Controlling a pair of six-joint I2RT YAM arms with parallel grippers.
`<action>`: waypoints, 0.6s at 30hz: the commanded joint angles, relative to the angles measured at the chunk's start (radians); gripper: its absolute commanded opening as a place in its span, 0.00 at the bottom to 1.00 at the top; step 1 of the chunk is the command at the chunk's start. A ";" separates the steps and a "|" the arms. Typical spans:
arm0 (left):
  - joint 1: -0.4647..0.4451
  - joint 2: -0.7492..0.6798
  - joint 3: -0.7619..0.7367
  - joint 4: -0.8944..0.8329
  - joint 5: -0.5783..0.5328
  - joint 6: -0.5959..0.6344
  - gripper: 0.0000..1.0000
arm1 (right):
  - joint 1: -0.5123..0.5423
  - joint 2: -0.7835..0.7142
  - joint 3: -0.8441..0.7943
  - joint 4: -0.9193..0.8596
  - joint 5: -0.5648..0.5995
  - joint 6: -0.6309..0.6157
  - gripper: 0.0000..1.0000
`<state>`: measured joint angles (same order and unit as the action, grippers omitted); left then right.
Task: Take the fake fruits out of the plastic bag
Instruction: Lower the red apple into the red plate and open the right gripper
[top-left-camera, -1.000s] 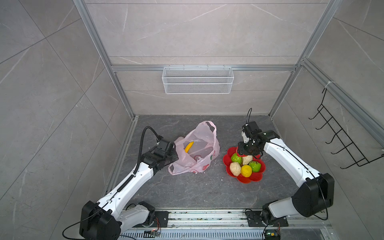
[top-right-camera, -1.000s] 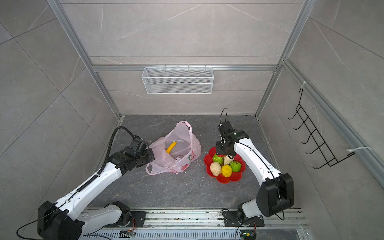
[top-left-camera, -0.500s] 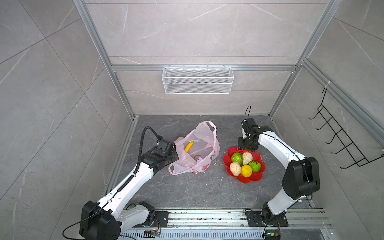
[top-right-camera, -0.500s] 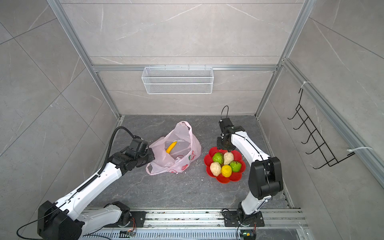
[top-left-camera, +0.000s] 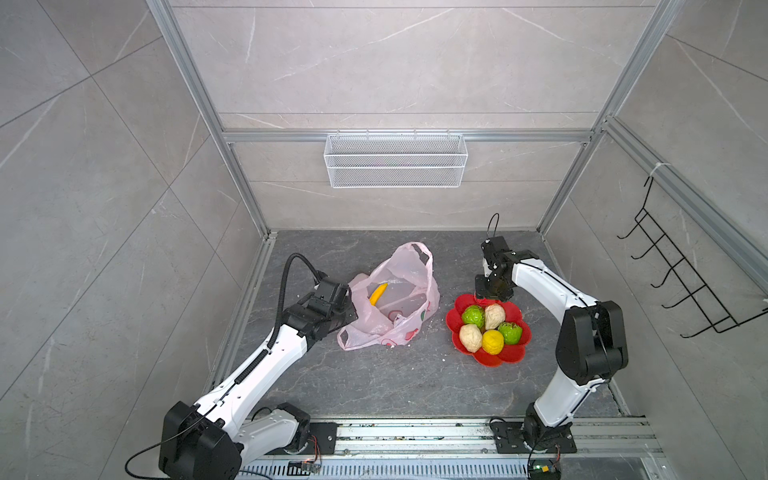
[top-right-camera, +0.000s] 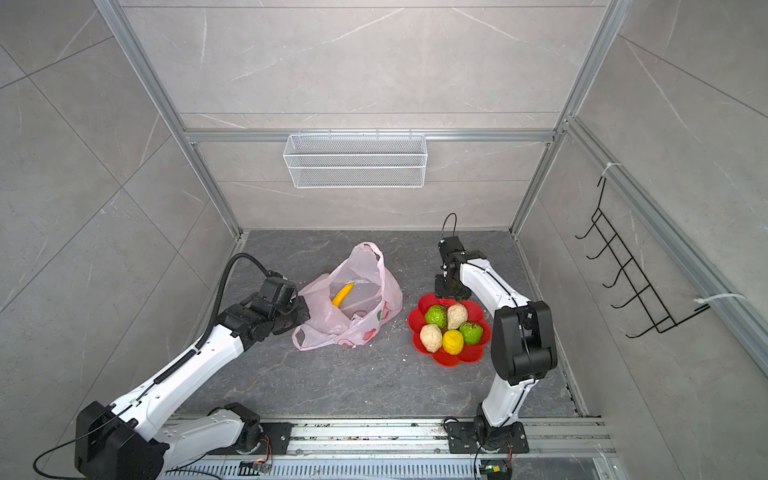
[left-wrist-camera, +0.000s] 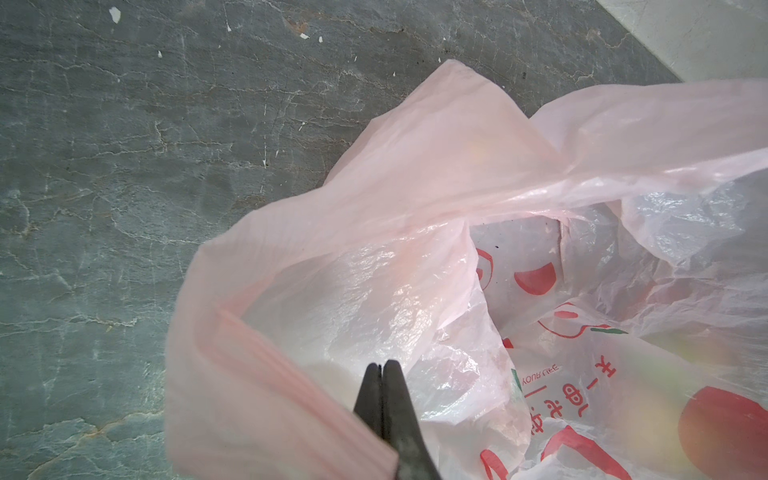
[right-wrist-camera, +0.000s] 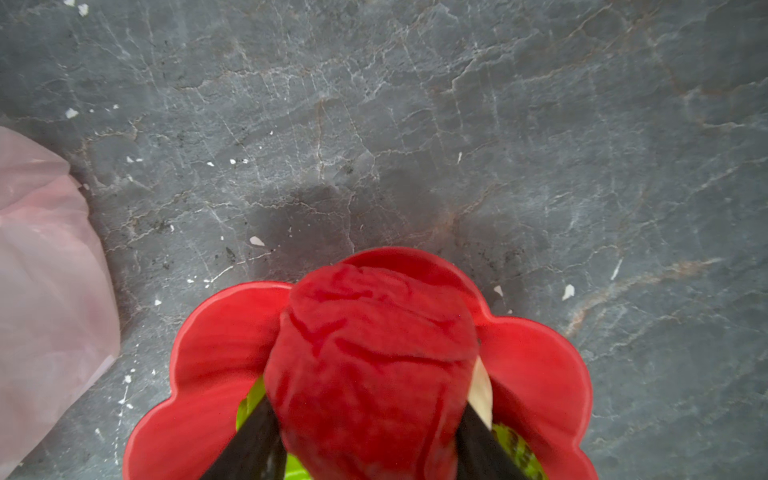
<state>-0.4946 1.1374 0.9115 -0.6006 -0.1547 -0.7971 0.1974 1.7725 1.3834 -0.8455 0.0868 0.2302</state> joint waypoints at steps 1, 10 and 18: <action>0.004 -0.014 -0.005 0.005 -0.003 -0.011 0.00 | -0.003 0.016 0.019 0.007 0.002 -0.021 0.36; 0.004 -0.010 -0.005 0.013 0.001 -0.014 0.00 | -0.003 0.009 -0.011 0.016 -0.001 -0.021 0.41; 0.004 -0.013 0.000 0.008 0.001 -0.013 0.00 | -0.006 -0.028 -0.054 0.044 0.008 -0.012 0.42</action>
<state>-0.4946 1.1374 0.9051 -0.6003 -0.1543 -0.8036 0.1936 1.7779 1.3533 -0.8139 0.0872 0.2234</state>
